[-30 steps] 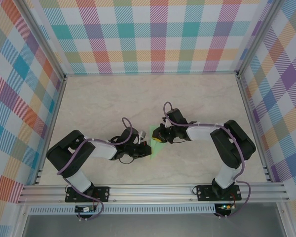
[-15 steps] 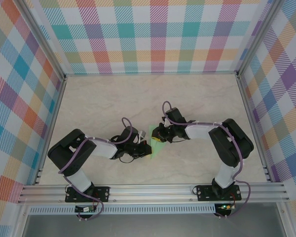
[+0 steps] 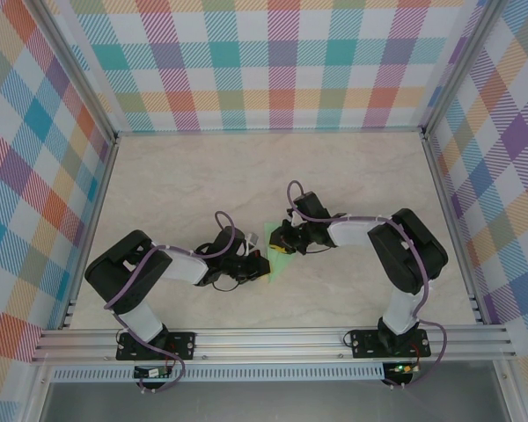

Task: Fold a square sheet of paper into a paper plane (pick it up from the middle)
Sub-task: Fourth fold the wing at the center of the table.

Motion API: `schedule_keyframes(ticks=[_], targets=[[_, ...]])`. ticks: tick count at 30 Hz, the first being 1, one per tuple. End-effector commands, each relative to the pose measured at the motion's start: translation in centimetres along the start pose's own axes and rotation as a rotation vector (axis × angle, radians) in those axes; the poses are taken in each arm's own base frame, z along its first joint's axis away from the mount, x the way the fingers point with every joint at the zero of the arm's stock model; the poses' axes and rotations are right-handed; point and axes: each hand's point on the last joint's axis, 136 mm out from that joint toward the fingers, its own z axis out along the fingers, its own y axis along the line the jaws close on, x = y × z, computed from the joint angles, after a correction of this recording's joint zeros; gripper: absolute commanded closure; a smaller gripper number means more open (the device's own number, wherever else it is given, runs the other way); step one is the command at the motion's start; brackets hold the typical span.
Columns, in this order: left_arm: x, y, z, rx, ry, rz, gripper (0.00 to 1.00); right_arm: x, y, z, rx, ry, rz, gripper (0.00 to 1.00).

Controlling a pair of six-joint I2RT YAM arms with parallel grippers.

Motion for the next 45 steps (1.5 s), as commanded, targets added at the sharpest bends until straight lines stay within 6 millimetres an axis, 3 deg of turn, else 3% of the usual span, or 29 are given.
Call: schedule_keyframes(ticks=[1, 8, 34, 45], targets=[[-0.3, 3.5, -0.3, -0.111, -0.042, -0.075, 0.96, 0.0, 0.9, 0.4, -0.021, 0.019, -0.031, 0.84], [0.0, 3.9, -0.5, -0.120, -0.039, -0.081, 0.96, -0.2, 1.2, 0.3, -0.019, 0.015, -0.035, 0.83], [0.4, 4.8, -0.3, -0.161, -0.015, -0.094, 0.95, -0.3, -1.2, 1.6, 0.057, 0.032, -0.003, 0.82], [0.8, 3.7, -0.4, -0.132, 0.023, -0.077, 0.84, 0.4, -3.6, 2.3, 0.103, 0.053, 0.033, 0.83]])
